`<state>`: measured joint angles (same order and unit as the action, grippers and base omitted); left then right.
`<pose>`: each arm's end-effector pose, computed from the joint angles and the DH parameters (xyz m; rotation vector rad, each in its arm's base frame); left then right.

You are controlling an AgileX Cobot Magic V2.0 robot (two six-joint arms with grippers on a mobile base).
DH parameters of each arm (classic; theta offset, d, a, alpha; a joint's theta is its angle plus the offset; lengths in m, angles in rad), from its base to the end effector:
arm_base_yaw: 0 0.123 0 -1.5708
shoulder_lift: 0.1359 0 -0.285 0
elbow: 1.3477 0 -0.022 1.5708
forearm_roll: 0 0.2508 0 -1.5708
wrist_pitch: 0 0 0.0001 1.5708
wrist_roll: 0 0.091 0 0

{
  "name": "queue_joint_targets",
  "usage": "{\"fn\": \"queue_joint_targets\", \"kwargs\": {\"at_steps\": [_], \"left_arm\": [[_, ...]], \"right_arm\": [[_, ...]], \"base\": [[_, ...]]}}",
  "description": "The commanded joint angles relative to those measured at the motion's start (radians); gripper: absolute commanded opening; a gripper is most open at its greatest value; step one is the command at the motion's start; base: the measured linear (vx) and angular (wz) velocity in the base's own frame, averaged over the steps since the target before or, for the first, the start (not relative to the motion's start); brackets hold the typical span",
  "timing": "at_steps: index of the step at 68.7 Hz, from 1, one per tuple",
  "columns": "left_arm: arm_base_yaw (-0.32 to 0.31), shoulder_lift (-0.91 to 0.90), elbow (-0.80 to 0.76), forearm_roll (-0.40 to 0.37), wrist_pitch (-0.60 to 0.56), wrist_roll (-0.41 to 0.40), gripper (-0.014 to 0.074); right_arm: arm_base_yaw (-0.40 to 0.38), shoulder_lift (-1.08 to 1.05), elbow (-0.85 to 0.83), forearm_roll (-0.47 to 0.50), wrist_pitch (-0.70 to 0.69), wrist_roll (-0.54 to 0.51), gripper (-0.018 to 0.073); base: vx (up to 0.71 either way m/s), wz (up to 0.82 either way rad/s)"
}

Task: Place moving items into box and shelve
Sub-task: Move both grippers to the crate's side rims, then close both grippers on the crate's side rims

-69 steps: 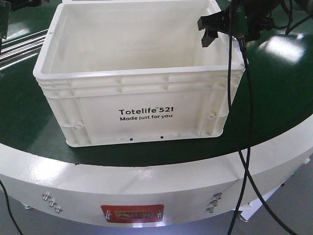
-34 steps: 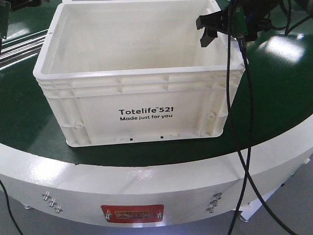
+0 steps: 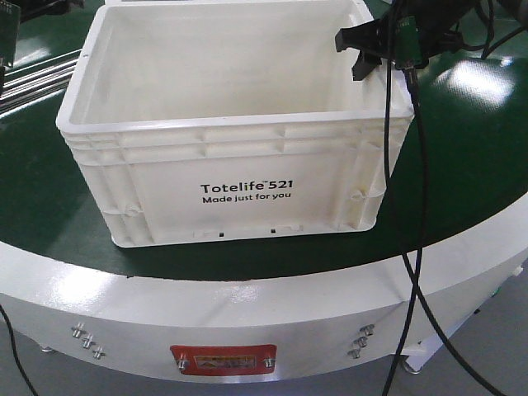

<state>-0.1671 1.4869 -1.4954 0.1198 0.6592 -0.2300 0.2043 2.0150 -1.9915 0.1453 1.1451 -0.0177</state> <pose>0.3356 -0.0498 0.4052 -0.0091 2.1308 -0.1003 0.4360 0.1026 0.3198 -0.2586 2.6444 0.2570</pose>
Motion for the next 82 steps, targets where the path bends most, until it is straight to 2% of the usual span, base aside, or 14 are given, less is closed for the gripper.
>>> {"fn": "queue_joint_targets", "kwargs": {"at_steps": [1, 23, 46, 56, 82], "left_arm": [[0.004, -0.037, -0.038, -0.003, -0.061, -0.012, 0.0587], [0.004, -0.031, -0.037, -0.004, -0.072, -0.012, 0.0587], [0.004, 0.047, -0.037, -0.072, -0.059, -0.010, 0.0587], [0.004, 0.089, -0.037, -0.111, -0.016, -0.010, 0.0587], [0.001, 0.139, -0.037, -0.110, 0.096, -0.013, 0.0587]], "right_arm": [[0.000, -0.045, -0.026, 0.029, -0.018, -0.026, -0.0015], [0.000, -0.045, -0.026, 0.052, -0.015, -0.040, -0.0012], [0.000, -0.045, -0.026, 0.051, -0.007, -0.045, -0.0012], [0.000, -0.045, -0.026, 0.051, -0.006, -0.050, -0.0012], [0.000, -0.045, -0.026, 0.051, -0.005, -0.065, -0.0012]], "base": [[0.00, 0.00], [0.00, 0.00], [0.00, 0.00], [0.00, 0.00], [0.00, 0.00]]}}
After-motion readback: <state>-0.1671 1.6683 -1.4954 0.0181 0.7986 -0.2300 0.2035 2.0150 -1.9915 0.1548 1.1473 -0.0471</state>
